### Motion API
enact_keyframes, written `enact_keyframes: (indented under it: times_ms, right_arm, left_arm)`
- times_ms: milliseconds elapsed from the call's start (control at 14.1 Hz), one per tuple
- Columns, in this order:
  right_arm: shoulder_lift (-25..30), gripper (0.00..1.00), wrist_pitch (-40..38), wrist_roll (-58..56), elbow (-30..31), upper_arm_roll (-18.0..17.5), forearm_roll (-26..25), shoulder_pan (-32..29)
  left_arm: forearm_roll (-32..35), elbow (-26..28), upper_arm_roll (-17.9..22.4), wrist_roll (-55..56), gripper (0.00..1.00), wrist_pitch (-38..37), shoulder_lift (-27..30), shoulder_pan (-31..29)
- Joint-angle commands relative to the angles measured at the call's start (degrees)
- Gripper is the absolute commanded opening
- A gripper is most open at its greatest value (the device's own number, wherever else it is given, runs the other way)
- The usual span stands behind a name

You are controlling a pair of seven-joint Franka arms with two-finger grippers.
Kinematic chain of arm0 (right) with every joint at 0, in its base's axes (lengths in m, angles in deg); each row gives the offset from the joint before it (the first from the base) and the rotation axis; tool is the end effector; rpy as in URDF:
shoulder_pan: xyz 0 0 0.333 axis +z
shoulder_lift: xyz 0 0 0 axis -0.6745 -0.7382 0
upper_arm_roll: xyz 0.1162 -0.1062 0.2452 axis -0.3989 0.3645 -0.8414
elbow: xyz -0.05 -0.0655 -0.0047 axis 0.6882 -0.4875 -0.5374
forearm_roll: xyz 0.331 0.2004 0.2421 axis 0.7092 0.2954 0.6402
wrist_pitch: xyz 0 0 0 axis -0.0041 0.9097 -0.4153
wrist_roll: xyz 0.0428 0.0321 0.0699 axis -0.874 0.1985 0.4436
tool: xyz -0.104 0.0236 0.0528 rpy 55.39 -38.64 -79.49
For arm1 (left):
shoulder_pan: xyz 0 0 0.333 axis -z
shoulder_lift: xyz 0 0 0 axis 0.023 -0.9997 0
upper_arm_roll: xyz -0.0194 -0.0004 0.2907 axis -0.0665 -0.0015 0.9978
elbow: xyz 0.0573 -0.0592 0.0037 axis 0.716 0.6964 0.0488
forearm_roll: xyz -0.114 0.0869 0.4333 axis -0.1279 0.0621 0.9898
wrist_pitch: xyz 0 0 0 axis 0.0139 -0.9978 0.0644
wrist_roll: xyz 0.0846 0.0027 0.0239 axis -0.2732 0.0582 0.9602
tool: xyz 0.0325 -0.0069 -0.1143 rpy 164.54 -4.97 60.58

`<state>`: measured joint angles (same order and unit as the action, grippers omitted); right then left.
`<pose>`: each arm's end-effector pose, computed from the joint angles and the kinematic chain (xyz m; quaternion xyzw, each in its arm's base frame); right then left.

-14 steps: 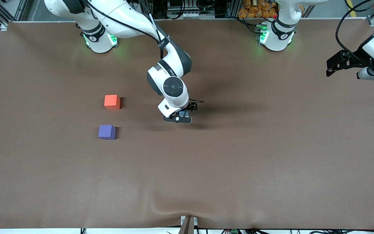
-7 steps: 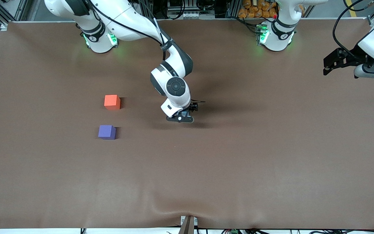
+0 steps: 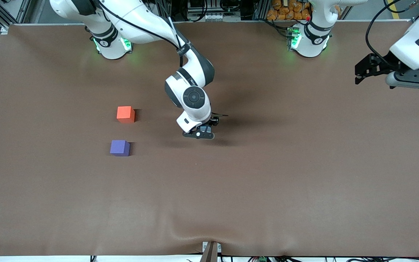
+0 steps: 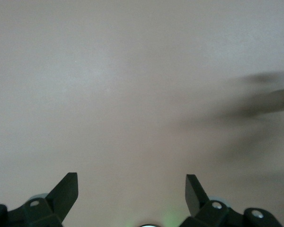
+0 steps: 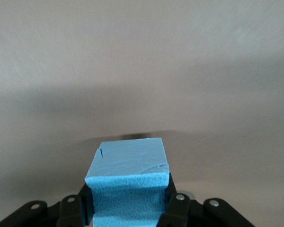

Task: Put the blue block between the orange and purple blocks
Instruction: 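Lift the blue cube and carry it between the orange and purple cubes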

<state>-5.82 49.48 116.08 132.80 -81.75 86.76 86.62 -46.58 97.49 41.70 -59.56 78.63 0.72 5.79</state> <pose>0.5398 0.5000 0.1827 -0.9967 0.0506 0.0601 0.0216 0.5821 -0.1030 0.6087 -0.9954 0.0948 0.0060 0.0080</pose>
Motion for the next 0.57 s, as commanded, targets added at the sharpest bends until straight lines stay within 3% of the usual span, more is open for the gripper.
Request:
enact_keyframes:
  times_ms: [0,283,496]
  right_arm:
    - [6.2,0.00,-6.7,-6.2,0.9,-0.7,-0.9,-5.5]
    - [13.6,0.00,-16.0,-10.7,1.6,-0.2,-3.0,-11.1]
    - [15.3,0.00,-19.1,-10.3,1.7,-0.1,-5.4,-14.0]
  left_arm:
    - [0.8,0.1,-2.0,0.3,1.00,0.3,0.6,-0.1]
    - [0.8,0.0,-2.0,0.3,1.00,1.3,0.0,-0.2]
    - [0.9,0.0,-1.6,0.3,1.00,1.3,-0.2,-0.8]
